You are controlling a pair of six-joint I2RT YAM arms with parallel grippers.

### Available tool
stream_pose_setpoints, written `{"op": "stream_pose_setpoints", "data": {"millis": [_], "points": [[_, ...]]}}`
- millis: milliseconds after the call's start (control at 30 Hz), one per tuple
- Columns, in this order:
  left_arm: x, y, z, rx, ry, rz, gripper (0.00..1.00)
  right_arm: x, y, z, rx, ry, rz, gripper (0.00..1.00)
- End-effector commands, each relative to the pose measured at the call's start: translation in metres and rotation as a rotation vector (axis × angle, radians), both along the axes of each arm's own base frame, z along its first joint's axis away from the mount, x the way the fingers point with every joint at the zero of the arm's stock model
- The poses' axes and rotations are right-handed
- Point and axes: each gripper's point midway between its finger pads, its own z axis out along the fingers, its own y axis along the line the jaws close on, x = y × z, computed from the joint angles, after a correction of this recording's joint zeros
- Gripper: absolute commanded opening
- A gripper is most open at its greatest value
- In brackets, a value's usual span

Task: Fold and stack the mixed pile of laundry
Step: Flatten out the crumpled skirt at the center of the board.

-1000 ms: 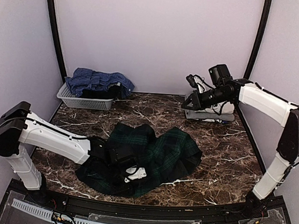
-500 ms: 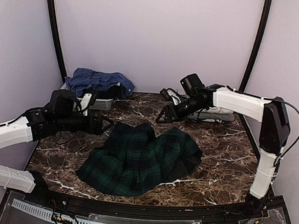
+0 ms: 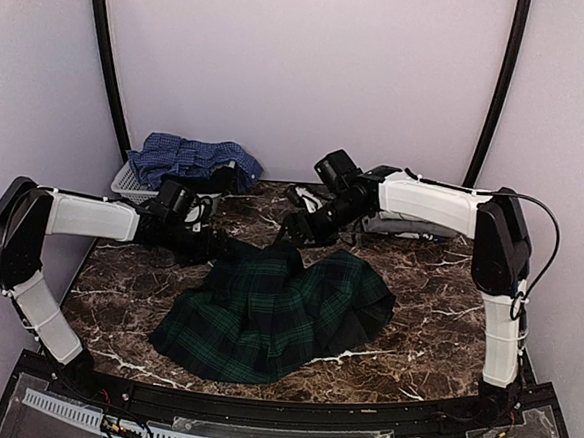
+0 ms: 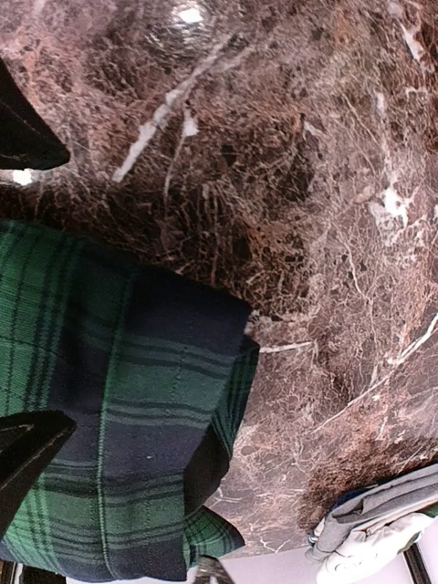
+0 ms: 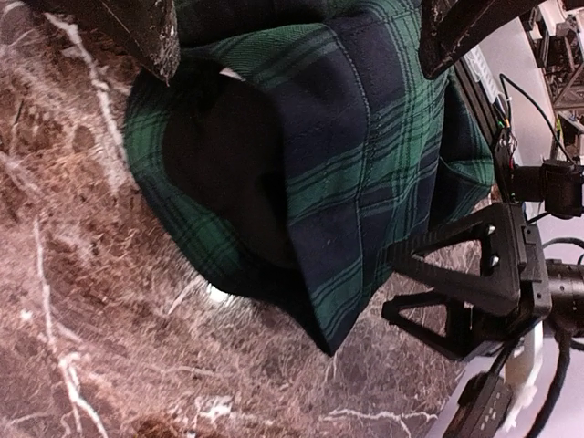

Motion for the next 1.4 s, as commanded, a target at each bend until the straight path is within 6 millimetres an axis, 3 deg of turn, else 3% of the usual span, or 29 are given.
{"op": "stream_pose_setpoints", "data": {"millis": [0, 133, 200, 367, 433, 567, 733, 800, 867, 933, 1000, 1033, 1067, 1167, 1233, 1267, 1333, 1367], "points": [[0.02, -0.018, 0.01, -0.071, -0.025, -0.024, 0.93, -0.022, 0.0, -0.007, -0.048, 0.052, -0.033, 0.87], [0.026, -0.031, 0.006, -0.12, -0.024, -0.058, 0.91, -0.032, 0.013, -0.01, 0.014, 0.109, -0.016, 0.86], [0.027, -0.037, 0.009, -0.15, -0.04, -0.082, 0.83, -0.031, 0.017, -0.014, 0.022, 0.123, -0.017, 0.76], [0.026, -0.047, 0.021, -0.203, -0.07, -0.125, 0.58, -0.019, 0.033, 0.0, 0.084, 0.096, -0.005, 0.24], [0.03, -0.045, 0.028, -0.192, -0.093, -0.112, 0.55, -0.011, 0.039, 0.014, 0.098, 0.062, 0.001, 0.0], [0.04, -0.036, 0.065, -0.17, -0.187, -0.083, 0.66, 0.003, 0.047, 0.055, 0.14, -0.041, 0.013, 0.0], [0.056, -0.001, 0.12, -0.177, -0.298, 0.005, 0.78, 0.013, 0.056, 0.145, 0.252, -0.253, 0.078, 0.0], [0.056, 0.019, 0.144, -0.183, -0.348, 0.039, 0.82, 0.002, 0.058, 0.191, 0.323, -0.338, 0.138, 0.0], [0.05, 0.036, 0.171, -0.165, -0.421, 0.057, 0.88, -0.02, 0.058, 0.225, 0.361, -0.424, 0.206, 0.0], [0.04, 0.05, 0.194, -0.13, -0.484, 0.075, 0.92, -0.056, 0.054, 0.235, 0.351, -0.501, 0.296, 0.0], [0.026, 0.061, 0.205, -0.107, -0.508, 0.089, 0.95, -0.088, 0.045, 0.219, 0.311, -0.542, 0.35, 0.0], [0.018, 0.063, 0.212, -0.112, -0.519, 0.083, 0.95, -0.101, 0.037, 0.197, 0.283, -0.529, 0.361, 0.0], [0.012, 0.061, 0.206, -0.115, -0.505, 0.064, 0.96, -0.113, 0.027, 0.178, 0.266, -0.511, 0.359, 0.0], [-0.003, 0.062, 0.188, -0.108, -0.46, 0.041, 0.96, -0.14, -0.014, 0.106, 0.209, -0.401, 0.283, 0.0], [-0.012, 0.058, 0.169, -0.122, -0.43, 0.014, 0.95, -0.162, -0.045, 0.041, 0.136, -0.251, 0.217, 0.0], [-0.016, 0.055, 0.158, -0.139, -0.409, -0.001, 0.95, -0.17, -0.059, 0.013, 0.085, -0.172, 0.17, 0.03], [-0.021, 0.048, 0.144, -0.172, -0.377, -0.034, 0.94, -0.188, -0.08, -0.029, 0.015, -0.045, 0.123, 0.21], [-0.023, 0.044, 0.138, -0.181, -0.363, -0.047, 0.93, -0.194, -0.089, -0.044, -0.02, -0.003, 0.097, 0.37]]}}
